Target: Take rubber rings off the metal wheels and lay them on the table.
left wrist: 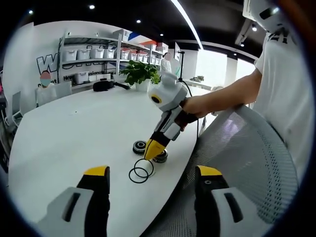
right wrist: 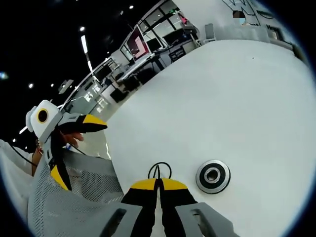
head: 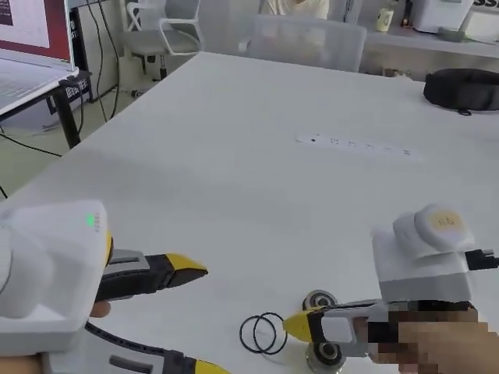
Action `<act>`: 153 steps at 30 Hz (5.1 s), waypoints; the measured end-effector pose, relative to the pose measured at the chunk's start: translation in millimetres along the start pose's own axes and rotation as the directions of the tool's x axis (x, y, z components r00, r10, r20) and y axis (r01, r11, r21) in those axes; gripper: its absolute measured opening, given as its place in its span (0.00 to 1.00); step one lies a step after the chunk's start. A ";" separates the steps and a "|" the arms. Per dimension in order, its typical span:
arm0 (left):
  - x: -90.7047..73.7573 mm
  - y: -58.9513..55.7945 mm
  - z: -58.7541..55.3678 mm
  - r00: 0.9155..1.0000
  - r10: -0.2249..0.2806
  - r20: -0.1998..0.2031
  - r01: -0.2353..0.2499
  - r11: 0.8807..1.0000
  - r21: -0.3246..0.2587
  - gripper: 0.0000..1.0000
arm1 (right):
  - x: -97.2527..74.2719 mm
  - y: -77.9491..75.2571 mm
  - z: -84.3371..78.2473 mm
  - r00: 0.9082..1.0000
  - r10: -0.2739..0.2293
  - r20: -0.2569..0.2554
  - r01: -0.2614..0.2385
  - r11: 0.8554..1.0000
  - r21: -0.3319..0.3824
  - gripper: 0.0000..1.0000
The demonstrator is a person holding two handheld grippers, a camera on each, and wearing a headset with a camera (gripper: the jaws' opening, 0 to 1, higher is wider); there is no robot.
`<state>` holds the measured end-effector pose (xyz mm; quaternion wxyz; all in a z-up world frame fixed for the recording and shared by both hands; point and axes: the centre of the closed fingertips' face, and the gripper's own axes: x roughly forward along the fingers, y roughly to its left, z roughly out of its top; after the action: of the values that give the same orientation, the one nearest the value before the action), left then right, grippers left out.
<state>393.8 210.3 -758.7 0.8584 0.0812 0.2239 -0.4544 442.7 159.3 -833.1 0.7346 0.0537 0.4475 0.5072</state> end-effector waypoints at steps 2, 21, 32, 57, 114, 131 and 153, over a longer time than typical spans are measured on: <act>0.0 0.1 0.1 1.000 0.002 -0.001 -0.002 1.000 0.005 0.68 | 0.4 -0.7 -0.9 1.000 0.000 0.001 0.000 1.000 0.004 0.00; -0.1 0.6 -6.3 0.999 0.009 -0.036 -0.009 1.000 0.001 0.68 | 1.2 -11.4 -4.5 0.999 -0.052 -0.009 0.051 0.995 -0.085 0.02; 0.1 0.7 -7.1 0.999 0.010 -0.041 -0.010 1.000 0.002 0.68 | -4.9 -15.7 0.2 0.998 -0.063 0.007 0.063 0.995 -0.083 0.01; 0.4 -1.0 -6.6 0.999 0.003 -0.042 -0.003 1.000 0.003 0.68 | -46.5 -13.5 45.2 0.981 -0.006 0.192 0.026 0.995 -0.099 0.09; 75.3 5.3 120.2 0.986 -0.168 -0.014 0.159 0.898 0.411 0.66 | -50.8 -73.1 -3.1 0.987 -0.156 0.024 0.156 0.950 -0.270 0.15; 128.1 32.8 89.5 0.983 -0.175 0.047 0.155 0.945 0.288 0.42 | -41.9 -67.5 -0.1 0.991 -0.122 0.054 0.133 0.939 -0.316 0.22; 155.9 39.8 4.0 0.981 -0.150 -0.122 0.176 0.952 0.249 0.26 | -33.4 -65.4 -4.6 0.992 -0.115 0.040 0.122 0.927 -0.355 0.21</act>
<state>503.5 115.8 -829.1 0.7875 0.1964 0.2119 -0.5444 482.1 99.7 -850.6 0.7656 -0.1031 0.3435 0.5341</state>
